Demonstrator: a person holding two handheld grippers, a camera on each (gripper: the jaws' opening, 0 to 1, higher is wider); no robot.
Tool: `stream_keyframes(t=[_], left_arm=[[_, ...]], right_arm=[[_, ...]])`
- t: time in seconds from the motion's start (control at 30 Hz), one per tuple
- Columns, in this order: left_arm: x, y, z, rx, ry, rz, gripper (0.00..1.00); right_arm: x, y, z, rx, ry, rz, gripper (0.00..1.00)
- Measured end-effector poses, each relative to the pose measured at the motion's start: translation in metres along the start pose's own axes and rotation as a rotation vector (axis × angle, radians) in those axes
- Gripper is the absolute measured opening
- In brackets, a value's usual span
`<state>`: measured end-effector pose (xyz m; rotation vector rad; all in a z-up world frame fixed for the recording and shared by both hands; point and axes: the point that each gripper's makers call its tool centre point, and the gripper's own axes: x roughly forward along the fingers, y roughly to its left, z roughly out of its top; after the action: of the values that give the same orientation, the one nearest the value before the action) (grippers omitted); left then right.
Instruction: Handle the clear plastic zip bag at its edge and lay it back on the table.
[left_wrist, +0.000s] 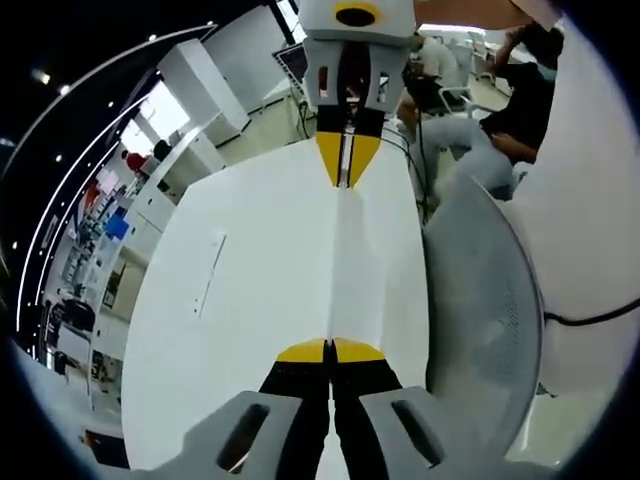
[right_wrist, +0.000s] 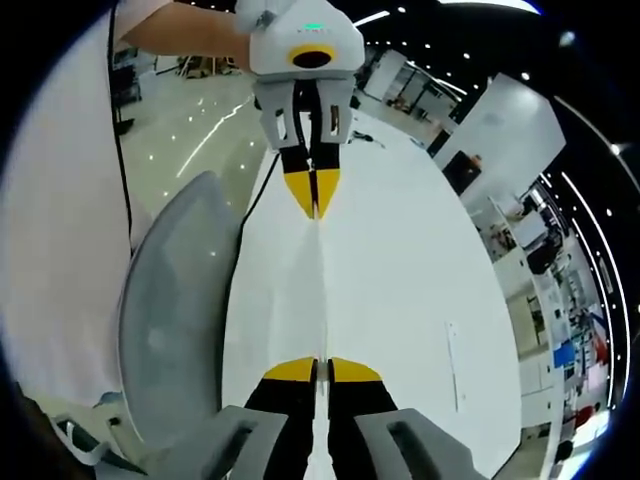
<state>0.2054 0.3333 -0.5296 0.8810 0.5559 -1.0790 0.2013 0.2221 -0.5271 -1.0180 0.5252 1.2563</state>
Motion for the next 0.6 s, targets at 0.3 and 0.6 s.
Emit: stream_keyframes(t=[0.3,0.6], left_arm=[[-0.0002,-0.0005,0.0003,0.014,-0.004,0.004,0.00],[0.0006,-0.0019,0.0017,0.037,-0.020,0.002,0.00]], right_arm=[[0.0013,-0.0009,0.0000,0.004,0.000,-0.002,0.00],[0.0025,-0.0013,0.0091,0.035,-0.025,0.001,0.05]])
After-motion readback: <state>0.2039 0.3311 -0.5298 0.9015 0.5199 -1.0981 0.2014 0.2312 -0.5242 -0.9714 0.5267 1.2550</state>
